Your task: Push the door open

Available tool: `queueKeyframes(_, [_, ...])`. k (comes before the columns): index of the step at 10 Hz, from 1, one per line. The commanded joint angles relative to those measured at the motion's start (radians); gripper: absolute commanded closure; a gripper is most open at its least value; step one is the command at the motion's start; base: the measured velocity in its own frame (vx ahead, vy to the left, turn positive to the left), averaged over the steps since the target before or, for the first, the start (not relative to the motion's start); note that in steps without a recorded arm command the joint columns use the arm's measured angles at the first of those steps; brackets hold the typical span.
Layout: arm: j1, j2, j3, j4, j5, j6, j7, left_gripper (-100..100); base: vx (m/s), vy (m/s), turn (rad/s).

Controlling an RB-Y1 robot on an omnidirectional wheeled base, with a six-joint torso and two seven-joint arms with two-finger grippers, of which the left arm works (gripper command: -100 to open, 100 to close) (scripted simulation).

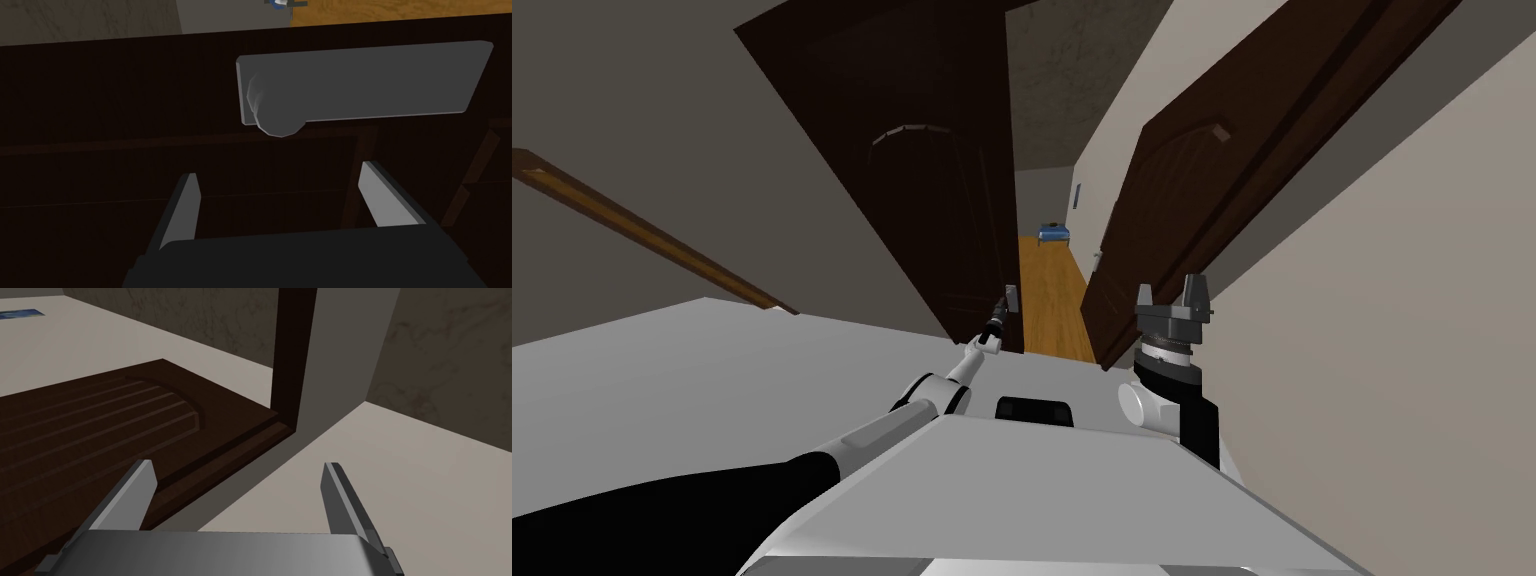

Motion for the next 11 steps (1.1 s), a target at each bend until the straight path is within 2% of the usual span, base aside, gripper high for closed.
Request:
queueKeyframes(1, [0.0, 0.0, 0.004, 0.001, 0.001, -0.001, -0.001, -100, 0.195, 0.006, -0.023])
queueKeyframes(7, [0.0, 0.002, 0.013, 0.007, 0.003, -0.003, -0.004, -100, 0.175, -0.02, -0.021])
queueKeyframes(8, [0.0, 0.002, 0.013, 0.007, 0.003, -0.003, -0.004, 100, -0.01, 0.0, 0.004])
queueKeyframes(11, [0.0, 0.002, 0.013, 0.007, 0.003, -0.003, -0.004, 100, -0.014, 0.003, -0.008])
